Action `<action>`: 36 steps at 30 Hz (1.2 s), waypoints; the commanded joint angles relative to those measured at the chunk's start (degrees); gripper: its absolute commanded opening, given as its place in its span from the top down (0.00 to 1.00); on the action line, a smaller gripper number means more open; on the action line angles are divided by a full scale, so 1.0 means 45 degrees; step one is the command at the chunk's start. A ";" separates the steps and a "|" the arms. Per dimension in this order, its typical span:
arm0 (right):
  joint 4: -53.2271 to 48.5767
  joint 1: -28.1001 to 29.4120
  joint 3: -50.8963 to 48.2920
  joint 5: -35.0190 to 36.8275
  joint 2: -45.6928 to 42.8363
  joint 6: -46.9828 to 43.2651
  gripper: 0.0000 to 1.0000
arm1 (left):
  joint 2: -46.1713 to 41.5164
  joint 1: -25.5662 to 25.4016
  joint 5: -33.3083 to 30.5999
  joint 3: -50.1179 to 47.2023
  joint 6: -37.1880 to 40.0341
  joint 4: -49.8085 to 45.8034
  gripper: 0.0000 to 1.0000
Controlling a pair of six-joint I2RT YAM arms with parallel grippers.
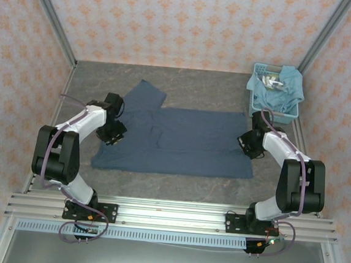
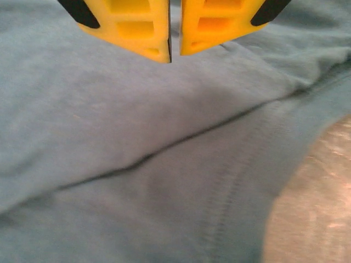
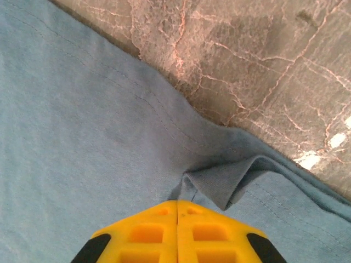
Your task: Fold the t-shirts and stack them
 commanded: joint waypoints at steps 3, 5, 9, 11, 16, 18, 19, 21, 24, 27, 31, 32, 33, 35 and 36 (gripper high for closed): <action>-0.0126 0.0018 -0.0497 0.0668 -0.0104 0.0074 0.95 | -0.0092 0.0393 -0.0432 -0.0481 0.0422 -0.0549 0.88; 0.0015 -0.0213 -0.0327 0.1034 0.0173 -0.0325 0.95 | 0.0086 0.0421 -0.0747 -0.0533 0.0432 -0.0554 0.88; -0.0173 -0.0573 0.0589 0.1448 0.1371 -0.1112 0.99 | 0.0478 0.0519 -0.1360 -0.0588 0.0564 -0.0553 0.88; -0.0320 -0.0693 0.0931 0.1535 0.1777 -0.1327 0.99 | 0.0611 0.0559 -0.1786 -0.0509 0.0711 -0.0590 0.88; -0.0607 -0.0762 0.1194 0.1547 0.2172 -0.1439 0.99 | 0.0858 0.0693 -0.2412 -0.0352 0.1109 -0.0663 0.88; -0.0602 -0.0762 0.1134 0.1397 0.2089 -0.1449 0.99 | 0.0774 0.0769 -0.2400 -0.0243 0.1164 -0.0720 0.88; -0.0675 -0.0764 0.1157 0.1328 0.1942 -0.1498 0.99 | 0.0579 0.0769 -0.2383 -0.0153 0.1192 -0.0754 0.88; -0.0900 -0.0761 0.1212 0.1298 0.1380 -0.1613 0.99 | -0.0018 0.0755 -0.2397 -0.0034 0.1193 -0.0863 0.87; -0.1427 -0.0557 0.1209 0.1825 -0.0044 -0.1900 0.98 | -0.1296 0.0702 -0.2463 -0.0035 0.1183 -0.0966 0.82; -0.1910 0.0088 0.1073 0.2227 -0.1105 -0.2153 0.93 | -0.2047 0.0528 -0.2140 -0.0270 0.1039 -0.1038 0.80; -0.1993 0.0940 0.0195 0.1458 -0.1861 -0.1660 0.89 | -0.1915 0.0193 -0.0810 -0.0859 0.0397 -0.0790 0.80; -0.1728 0.1122 -0.0171 0.1181 -0.2047 -0.1420 0.88 | -0.1792 0.0076 -0.0536 -0.0986 0.0183 -0.0668 0.81; -0.1422 0.1270 -0.0498 0.0917 -0.2207 -0.1216 0.87 | -0.1661 -0.0061 -0.0353 -0.1057 0.0000 -0.0513 0.81; -0.0861 0.1523 -0.1045 0.0475 -0.2326 -0.0822 0.86 | -0.1245 -0.0248 0.0022 -0.1191 -0.0325 -0.0238 0.81; -0.0746 0.1658 -0.1218 0.0355 -0.2263 -0.0661 0.86 | -0.0939 -0.0303 0.0155 -0.1217 -0.0467 -0.0200 0.82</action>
